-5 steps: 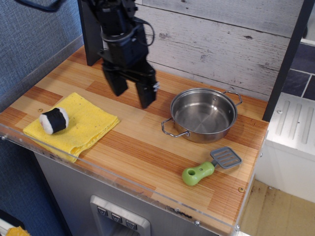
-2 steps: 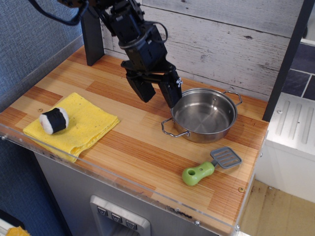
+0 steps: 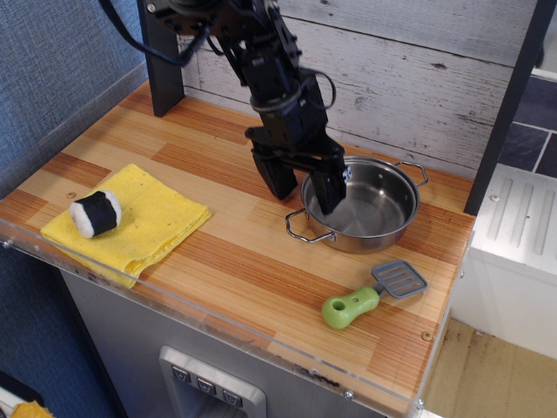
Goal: Move the pot in front of the yellow cloth
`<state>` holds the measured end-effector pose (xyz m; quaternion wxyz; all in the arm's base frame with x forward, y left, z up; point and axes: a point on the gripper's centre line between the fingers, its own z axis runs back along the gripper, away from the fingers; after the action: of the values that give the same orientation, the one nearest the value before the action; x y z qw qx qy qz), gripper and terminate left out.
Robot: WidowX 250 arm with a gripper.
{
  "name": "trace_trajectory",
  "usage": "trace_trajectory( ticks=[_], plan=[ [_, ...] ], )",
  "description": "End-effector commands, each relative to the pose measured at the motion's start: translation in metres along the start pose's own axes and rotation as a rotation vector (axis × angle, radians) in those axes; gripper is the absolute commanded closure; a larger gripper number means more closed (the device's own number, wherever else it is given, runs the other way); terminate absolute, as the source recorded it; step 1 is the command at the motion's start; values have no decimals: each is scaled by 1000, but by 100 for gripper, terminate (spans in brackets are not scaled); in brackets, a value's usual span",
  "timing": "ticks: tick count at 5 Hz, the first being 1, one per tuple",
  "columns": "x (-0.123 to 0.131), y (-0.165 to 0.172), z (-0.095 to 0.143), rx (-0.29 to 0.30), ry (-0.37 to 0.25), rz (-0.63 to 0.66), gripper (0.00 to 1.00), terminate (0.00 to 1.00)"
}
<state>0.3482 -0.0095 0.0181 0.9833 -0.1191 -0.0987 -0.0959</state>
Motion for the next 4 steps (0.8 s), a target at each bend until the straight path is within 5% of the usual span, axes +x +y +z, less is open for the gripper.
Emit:
trace_trajectory(
  ticks=[1, 4],
  plan=[
    [7, -7, 3, 87, -6, -36, 100, 0],
    [6, -1, 21, 137, 3, -39, 100, 0]
  ],
)
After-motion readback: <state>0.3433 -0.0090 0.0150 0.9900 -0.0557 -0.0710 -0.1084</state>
